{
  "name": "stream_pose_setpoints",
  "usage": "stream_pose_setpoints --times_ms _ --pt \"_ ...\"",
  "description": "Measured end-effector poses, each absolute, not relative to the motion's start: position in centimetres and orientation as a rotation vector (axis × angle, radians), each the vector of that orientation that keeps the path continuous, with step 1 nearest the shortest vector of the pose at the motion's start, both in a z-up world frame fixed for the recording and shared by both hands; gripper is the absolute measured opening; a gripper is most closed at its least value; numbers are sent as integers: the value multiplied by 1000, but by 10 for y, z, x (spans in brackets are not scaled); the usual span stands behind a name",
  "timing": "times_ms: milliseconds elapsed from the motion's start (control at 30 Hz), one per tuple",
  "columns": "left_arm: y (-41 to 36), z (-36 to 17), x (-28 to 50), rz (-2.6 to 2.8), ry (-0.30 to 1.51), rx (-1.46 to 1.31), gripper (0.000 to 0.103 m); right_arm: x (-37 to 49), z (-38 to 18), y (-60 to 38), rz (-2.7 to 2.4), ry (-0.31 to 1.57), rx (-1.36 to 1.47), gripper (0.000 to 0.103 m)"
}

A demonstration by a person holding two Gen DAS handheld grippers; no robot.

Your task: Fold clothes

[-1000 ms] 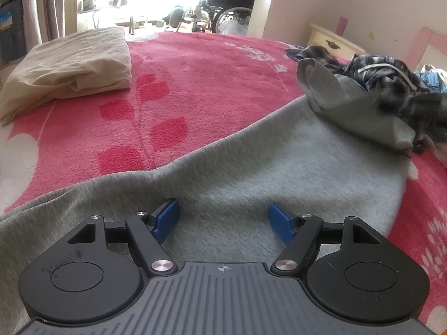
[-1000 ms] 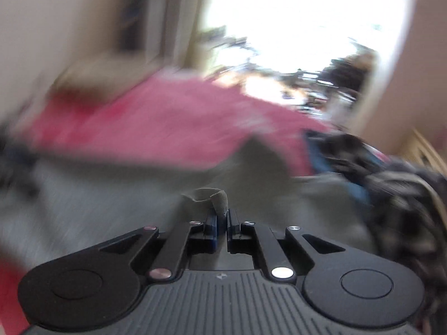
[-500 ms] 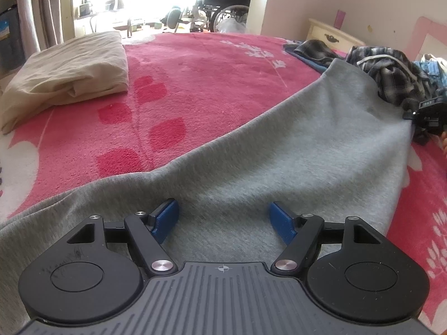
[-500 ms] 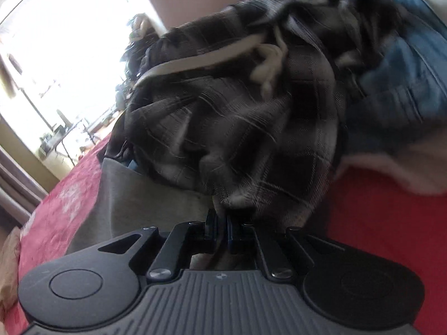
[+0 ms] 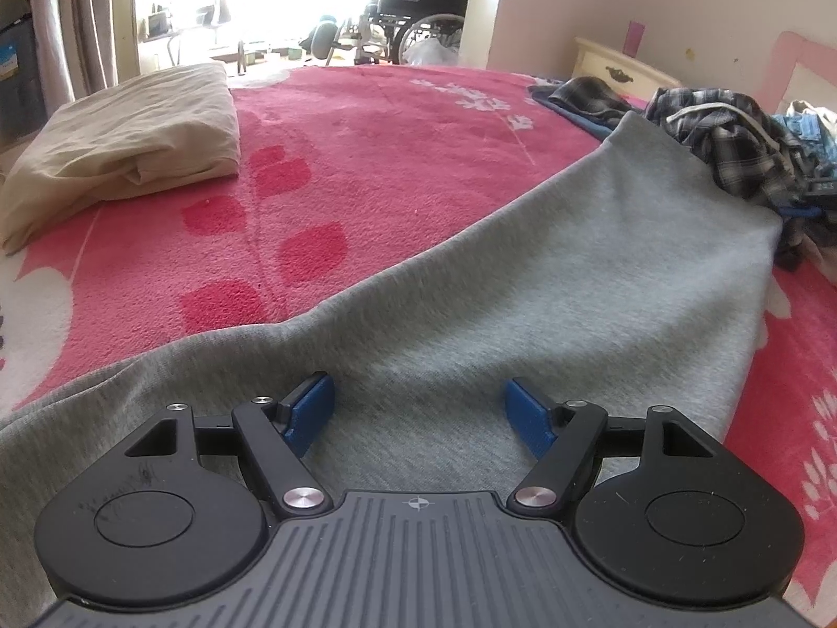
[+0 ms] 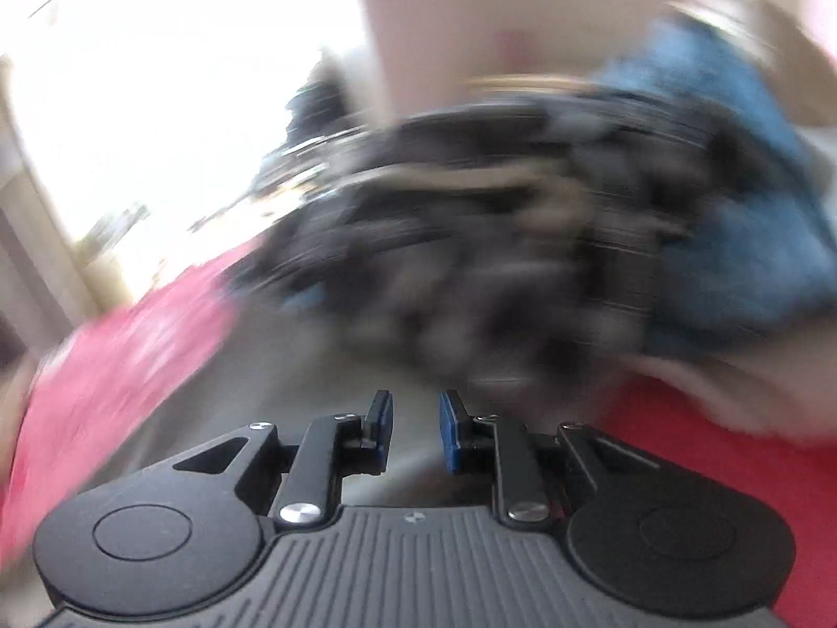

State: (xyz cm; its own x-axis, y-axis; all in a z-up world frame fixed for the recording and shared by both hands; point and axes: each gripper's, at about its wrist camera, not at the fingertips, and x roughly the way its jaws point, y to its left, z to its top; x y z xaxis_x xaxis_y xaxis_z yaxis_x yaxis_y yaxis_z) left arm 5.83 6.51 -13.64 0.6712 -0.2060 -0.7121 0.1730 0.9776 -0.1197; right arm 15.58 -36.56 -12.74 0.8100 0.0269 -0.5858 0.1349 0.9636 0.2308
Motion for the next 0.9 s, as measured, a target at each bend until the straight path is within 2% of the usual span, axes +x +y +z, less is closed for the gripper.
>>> stream_pose_setpoints --times_ms 233,367,467,533,633,733,800,900 --pt "63 -137 57 -205 807 -37 74 233 -129 -284 234 692 88 23" --pt "62 -136 57 -199 807 -39 74 296 -144 -277 181 759 120 23" --pt "63 -135 57 -192 808 -53 74 326 -155 -297 31 778 190 10" --pt "64 -134 57 -187 809 -63 74 325 -146 -300 -32 736 223 10" --pt "65 -134 57 -179 809 -77 75 297 -124 -285 -65 657 126 20" --pt "66 -133 57 -172 810 -91 75 254 -104 -275 64 667 152 23" --pt "67 -132 57 -165 810 -104 74 215 -93 -261 144 684 175 34" --pt "81 -119 45 -114 778 -198 74 153 -80 -240 219 707 211 37"
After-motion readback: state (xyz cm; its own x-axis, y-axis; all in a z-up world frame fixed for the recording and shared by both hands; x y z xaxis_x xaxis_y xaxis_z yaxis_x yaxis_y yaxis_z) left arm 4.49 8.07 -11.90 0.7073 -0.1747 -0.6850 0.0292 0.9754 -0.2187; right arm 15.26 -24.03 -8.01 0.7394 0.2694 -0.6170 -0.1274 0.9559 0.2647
